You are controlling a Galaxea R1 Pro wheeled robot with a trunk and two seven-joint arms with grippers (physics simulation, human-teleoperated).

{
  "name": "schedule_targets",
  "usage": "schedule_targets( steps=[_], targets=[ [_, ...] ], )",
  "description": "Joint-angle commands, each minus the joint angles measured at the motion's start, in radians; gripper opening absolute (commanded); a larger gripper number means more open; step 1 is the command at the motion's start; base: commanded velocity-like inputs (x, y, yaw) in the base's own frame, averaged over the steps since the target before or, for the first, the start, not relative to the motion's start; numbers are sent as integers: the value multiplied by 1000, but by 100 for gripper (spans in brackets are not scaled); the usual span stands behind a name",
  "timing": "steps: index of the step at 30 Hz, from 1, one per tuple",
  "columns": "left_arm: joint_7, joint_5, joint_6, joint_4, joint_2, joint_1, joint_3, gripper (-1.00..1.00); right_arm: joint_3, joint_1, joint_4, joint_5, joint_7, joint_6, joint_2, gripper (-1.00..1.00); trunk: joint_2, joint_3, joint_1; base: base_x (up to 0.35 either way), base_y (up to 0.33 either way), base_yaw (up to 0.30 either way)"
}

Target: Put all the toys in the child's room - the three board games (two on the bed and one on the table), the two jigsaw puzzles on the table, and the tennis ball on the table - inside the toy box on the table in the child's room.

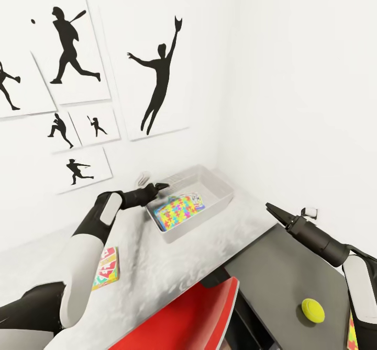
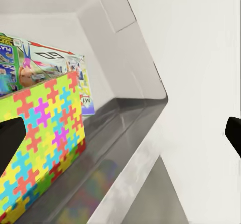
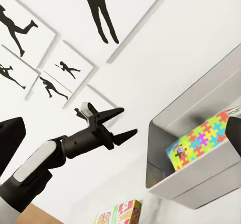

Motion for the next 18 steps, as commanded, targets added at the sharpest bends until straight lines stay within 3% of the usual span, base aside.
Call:
schedule_targets(
  steps=[1,6,12,15,18],
  targets=[
    [-3,-2,9,-7,-1,-1,8,100,-1,-1,0,0,2,5,0,100,-2,-2,1,0,0,0],
    [-6,-1,83,-71,4,-1,44,100,-1,-1,0,0,2,4,0,100,-2,-2,1,0,0,0],
    [-8,-3,232,-242,26,0,158,100,-1,-1,0,0,2,3,0,100,-2,-2,1,0,0,0],
    [-8,-2,261,-302,78,3,193,100,-1,-1,0,0,2,3,0,100,-2,-2,1,0,0,0],
    [-11,7,272,-324,185,10,207,100,-1,-1,0,0,2,3,0,100,-2,-2,1,0,0,0]
  ],
)
